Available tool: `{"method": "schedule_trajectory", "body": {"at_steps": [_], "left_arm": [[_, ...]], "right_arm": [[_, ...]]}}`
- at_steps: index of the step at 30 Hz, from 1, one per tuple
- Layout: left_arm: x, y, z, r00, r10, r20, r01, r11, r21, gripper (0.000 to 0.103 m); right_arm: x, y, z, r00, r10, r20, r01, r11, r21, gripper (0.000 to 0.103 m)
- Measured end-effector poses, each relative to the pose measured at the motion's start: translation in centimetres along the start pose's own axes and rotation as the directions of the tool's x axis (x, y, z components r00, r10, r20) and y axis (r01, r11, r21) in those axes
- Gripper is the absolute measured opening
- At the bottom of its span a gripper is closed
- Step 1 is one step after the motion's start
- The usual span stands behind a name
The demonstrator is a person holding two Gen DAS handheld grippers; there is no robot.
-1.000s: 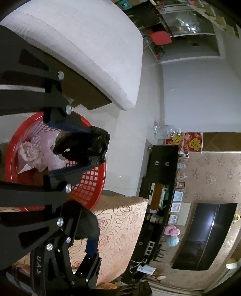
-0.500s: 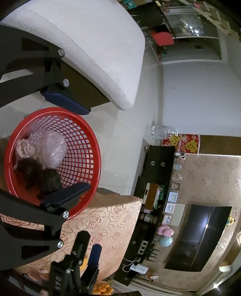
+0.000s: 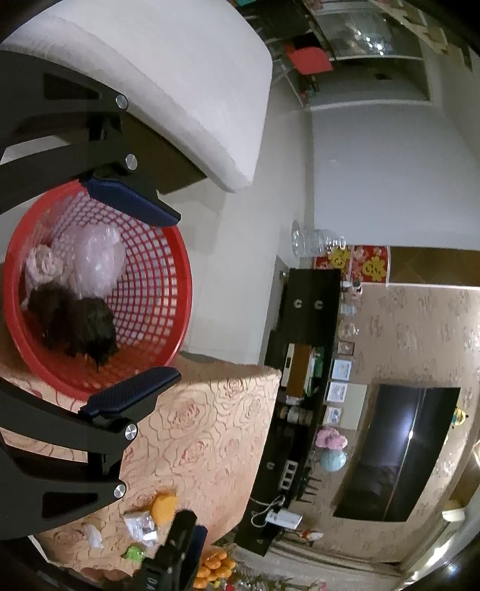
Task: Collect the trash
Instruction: 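Move both open tools back over the trash on the table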
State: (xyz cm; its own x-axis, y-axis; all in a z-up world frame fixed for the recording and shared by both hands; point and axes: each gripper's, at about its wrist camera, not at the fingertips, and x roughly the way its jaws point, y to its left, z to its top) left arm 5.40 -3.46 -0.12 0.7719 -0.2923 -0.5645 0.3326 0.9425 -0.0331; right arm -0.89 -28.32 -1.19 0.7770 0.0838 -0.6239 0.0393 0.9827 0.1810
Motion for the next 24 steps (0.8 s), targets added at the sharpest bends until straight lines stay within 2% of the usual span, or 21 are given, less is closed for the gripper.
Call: {"method": "schedule_trajectory", "body": {"at_steps": [7,10,13,19,24], "left_arm": [[-0.1,-3.2,0.2,0.998,-0.069,0.0,0.069,0.997,0.038,0.076],[-0.2,-4.9,0.1,0.996,-0.094,0.001,0.094,0.993,0.066,0.077],[-0.2,-6.9,0.0,0.993,-0.12,-0.004,0.12,0.988,0.097,0.078],[0.2,-10.7,-0.5,0.987,-0.159,-0.022,0.16,0.973,0.166,0.079],[0.5,-13.7,-1.5,0.98,-0.191,-0.045,0.197,0.954,0.225,0.079]], "right_arm": [[-4.6,-7.3,-2.3,0.99,-0.136,0.043,0.129,0.983,0.134,0.083],[-6.3,-10.1,-3.7,0.978,-0.203,0.05,0.192,0.965,0.18,0.083],[-7.8,-12.6,-5.4,0.955,-0.292,0.044,0.277,0.938,0.209,0.083],[-8.9,-16.4,-8.2,0.932,-0.361,0.003,0.345,0.894,0.287,0.083],[-9.6,-17.8,-9.2,0.915,-0.403,-0.012,0.387,0.869,0.308,0.083]]}}
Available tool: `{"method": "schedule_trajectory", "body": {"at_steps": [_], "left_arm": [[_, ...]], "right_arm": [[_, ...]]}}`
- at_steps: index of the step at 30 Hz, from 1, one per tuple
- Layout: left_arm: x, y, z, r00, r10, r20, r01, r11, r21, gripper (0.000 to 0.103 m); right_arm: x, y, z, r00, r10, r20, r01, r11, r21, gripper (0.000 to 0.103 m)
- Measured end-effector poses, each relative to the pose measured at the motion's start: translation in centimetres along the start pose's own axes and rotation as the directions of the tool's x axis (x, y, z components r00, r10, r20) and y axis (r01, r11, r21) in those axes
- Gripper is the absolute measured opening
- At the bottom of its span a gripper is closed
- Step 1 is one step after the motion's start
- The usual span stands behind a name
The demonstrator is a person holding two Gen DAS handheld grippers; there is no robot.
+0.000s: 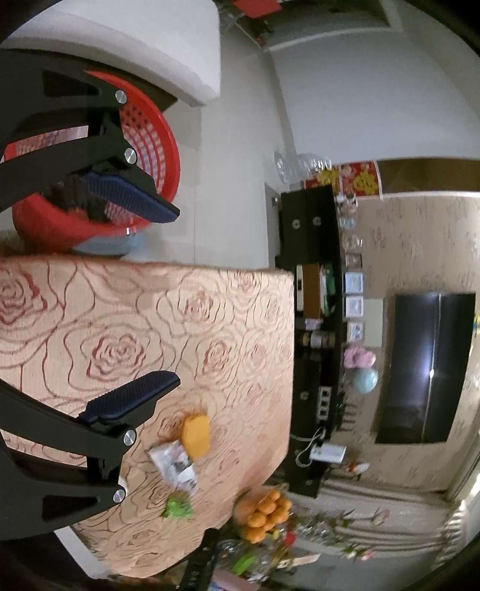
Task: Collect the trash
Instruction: 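Move both open tools back over the trash on the table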
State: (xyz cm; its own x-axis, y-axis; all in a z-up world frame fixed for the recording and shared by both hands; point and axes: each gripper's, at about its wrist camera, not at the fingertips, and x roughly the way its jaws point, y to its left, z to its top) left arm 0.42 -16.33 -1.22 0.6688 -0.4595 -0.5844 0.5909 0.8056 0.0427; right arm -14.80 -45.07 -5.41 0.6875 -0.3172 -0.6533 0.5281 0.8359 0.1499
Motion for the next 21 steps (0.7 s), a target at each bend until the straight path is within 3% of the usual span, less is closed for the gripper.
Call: {"method": "schedule_trajectory", "body": {"at_steps": [8,14,21], "left_arm": [[1.5,-4.2,-1.1,0.993,-0.107,-0.049,0.11,0.992,0.063,0.08],[3.1,-7.7,-2.0,0.963,-0.245,-0.111,0.253,0.966,0.06,0.08],[4.6,-12.6,-3.7,0.925,-0.336,-0.175,0.357,0.928,0.108,0.08]], "right_arm": [[0.4,-2.1,-0.5,0.999,-0.029,-0.035,0.031,0.998,0.048,0.083],[0.7,-3.1,-0.7,0.998,-0.04,-0.05,0.043,0.996,0.073,0.083],[0.9,-4.1,-0.9,0.996,-0.056,-0.066,0.062,0.993,0.096,0.083]]}}
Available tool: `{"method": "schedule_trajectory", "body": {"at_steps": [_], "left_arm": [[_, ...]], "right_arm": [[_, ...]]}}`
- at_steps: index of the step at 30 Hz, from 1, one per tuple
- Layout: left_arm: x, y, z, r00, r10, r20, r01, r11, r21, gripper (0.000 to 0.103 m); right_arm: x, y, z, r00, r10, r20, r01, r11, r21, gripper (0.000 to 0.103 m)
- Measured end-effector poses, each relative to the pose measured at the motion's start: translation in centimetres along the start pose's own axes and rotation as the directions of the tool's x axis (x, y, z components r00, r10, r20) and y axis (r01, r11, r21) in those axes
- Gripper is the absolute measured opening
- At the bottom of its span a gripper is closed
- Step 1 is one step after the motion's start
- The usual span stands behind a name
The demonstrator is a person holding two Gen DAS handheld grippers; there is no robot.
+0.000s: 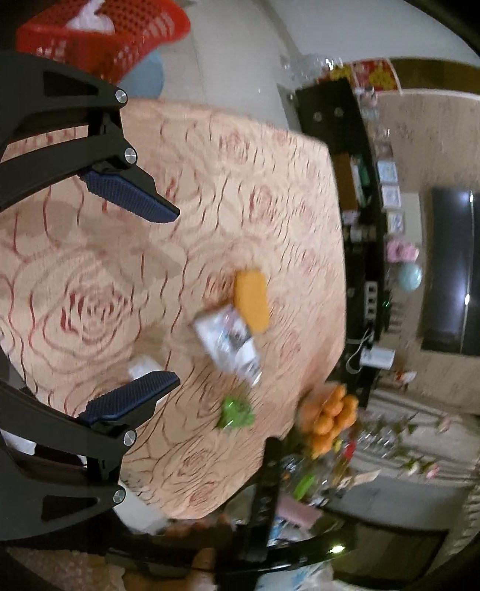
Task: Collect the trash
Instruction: 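Move both open tools back over the trash on the table, then grasp the white tissue with the left tool while the right tool grasps the green snack packet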
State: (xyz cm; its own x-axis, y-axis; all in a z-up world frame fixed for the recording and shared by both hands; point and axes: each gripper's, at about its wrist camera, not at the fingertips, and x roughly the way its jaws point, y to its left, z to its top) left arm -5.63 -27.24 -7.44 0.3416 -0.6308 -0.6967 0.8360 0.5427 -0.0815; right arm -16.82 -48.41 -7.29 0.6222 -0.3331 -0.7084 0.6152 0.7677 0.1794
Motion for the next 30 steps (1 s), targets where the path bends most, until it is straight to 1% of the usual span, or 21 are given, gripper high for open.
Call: {"method": "schedule_trajectory", "body": {"at_steps": [4,7,13,15,16,17,19,23,26,30], "left_arm": [[1.9,-2.5,-0.5,0.999,-0.039,-0.033,0.041,0.998,0.052,0.08],[3.2,-3.8,-0.6,0.996,-0.072,-0.06,0.076,0.995,0.071,0.079],[6.2,-5.5,-1.2,0.988,-0.109,-0.107,0.117,0.991,0.07,0.079],[7.1,-5.6,-1.3,0.986,-0.116,-0.12,0.123,0.991,0.059,0.07],[7.4,-5.6,-1.5,0.984,-0.122,-0.129,0.13,0.99,0.053,0.06],[7.9,-5.5,-1.5,0.981,-0.129,-0.142,0.137,0.99,0.045,0.054],[8.4,-5.4,-1.7,0.979,-0.136,-0.154,0.143,0.989,0.037,0.038],[8.5,-5.6,-1.8,0.979,-0.137,-0.154,0.146,0.988,0.05,0.032],[8.0,-5.7,-1.8,0.982,-0.13,-0.14,0.14,0.988,0.063,0.031],[7.2,-5.0,-1.4,0.984,-0.128,-0.122,0.133,0.99,0.035,0.031]], "right_arm": [[0.2,-0.7,-0.1,1.0,-0.008,-0.008,0.008,1.0,0.015,0.083],[0.3,-1.1,-0.2,1.0,-0.012,-0.013,0.012,1.0,0.022,0.083],[0.9,-1.8,-0.4,0.999,-0.011,-0.031,0.013,0.999,0.043,0.083],[1.1,-2.2,-0.4,0.999,-0.01,-0.036,0.011,0.999,0.052,0.083],[1.2,-2.3,-0.5,0.999,-0.009,-0.039,0.011,0.998,0.055,0.083],[1.3,-2.4,-0.5,0.999,-0.008,-0.043,0.011,0.998,0.061,0.083],[1.6,-2.6,-0.6,0.999,-0.006,-0.05,0.009,0.998,0.066,0.083],[2.3,-2.8,-0.8,0.997,0.008,-0.071,-0.002,0.997,0.082,0.083],[2.7,-3.0,-0.8,0.997,0.021,-0.079,-0.013,0.995,0.099,0.083],[3.5,-3.4,-0.9,0.996,0.02,-0.088,-0.01,0.992,0.123,0.083]]}}
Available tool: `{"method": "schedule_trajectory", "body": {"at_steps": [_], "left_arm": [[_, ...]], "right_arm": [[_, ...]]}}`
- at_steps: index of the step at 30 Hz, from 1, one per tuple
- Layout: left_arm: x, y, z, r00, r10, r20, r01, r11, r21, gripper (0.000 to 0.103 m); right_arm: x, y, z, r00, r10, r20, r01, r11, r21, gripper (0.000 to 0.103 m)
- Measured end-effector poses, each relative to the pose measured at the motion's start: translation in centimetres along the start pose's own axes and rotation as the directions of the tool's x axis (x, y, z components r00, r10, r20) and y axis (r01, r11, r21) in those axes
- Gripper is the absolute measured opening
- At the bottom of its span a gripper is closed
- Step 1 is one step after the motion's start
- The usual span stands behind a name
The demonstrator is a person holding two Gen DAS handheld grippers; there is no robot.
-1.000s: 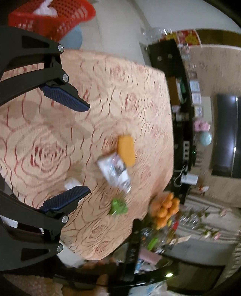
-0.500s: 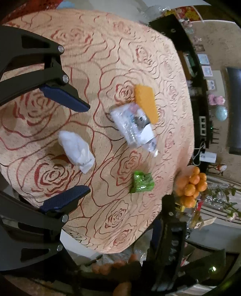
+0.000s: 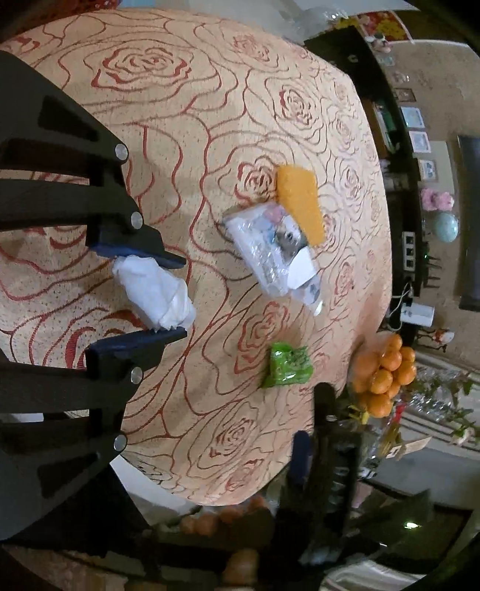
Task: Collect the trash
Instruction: 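Grasp the white tissue with the left tool while the right tool grasps the green snack packet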
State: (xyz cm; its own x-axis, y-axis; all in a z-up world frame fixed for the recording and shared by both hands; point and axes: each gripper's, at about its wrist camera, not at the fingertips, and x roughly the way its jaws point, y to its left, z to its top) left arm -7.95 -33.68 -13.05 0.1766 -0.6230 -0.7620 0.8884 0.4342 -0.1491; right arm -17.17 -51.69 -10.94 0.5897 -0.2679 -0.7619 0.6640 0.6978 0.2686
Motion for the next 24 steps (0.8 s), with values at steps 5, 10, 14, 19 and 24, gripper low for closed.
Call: {"method": "schedule_trajectory", "body": {"at_steps": [5,10,14,19,24], "left_arm": [[-1.6,1.3,0.6,0.999,0.016,0.033,-0.014,0.999,-0.05,0.031],[-3.0,2.0,0.7,0.997,0.052,0.061,-0.048,0.997,-0.068,0.031],[-3.9,2.4,0.7,0.994,0.072,0.08,-0.067,0.995,-0.07,0.031],[-4.5,3.0,0.7,0.991,0.102,0.091,-0.095,0.992,-0.078,0.031],[-4.7,3.4,0.9,0.988,0.121,0.099,-0.113,0.99,-0.085,0.031]], "right_arm": [[1.7,0.2,0.1,1.0,-0.031,0.003,0.031,0.999,-0.009,0.083],[3.8,1.0,0.3,0.995,-0.093,0.019,0.094,0.994,-0.058,0.083],[5.6,1.1,0.3,0.994,-0.111,-0.002,0.111,0.992,-0.063,0.083],[7.1,1.5,-0.1,0.99,-0.139,-0.023,0.137,0.987,-0.084,0.077],[7.2,1.6,-0.3,0.986,-0.163,-0.018,0.16,0.982,-0.101,0.053]]}}
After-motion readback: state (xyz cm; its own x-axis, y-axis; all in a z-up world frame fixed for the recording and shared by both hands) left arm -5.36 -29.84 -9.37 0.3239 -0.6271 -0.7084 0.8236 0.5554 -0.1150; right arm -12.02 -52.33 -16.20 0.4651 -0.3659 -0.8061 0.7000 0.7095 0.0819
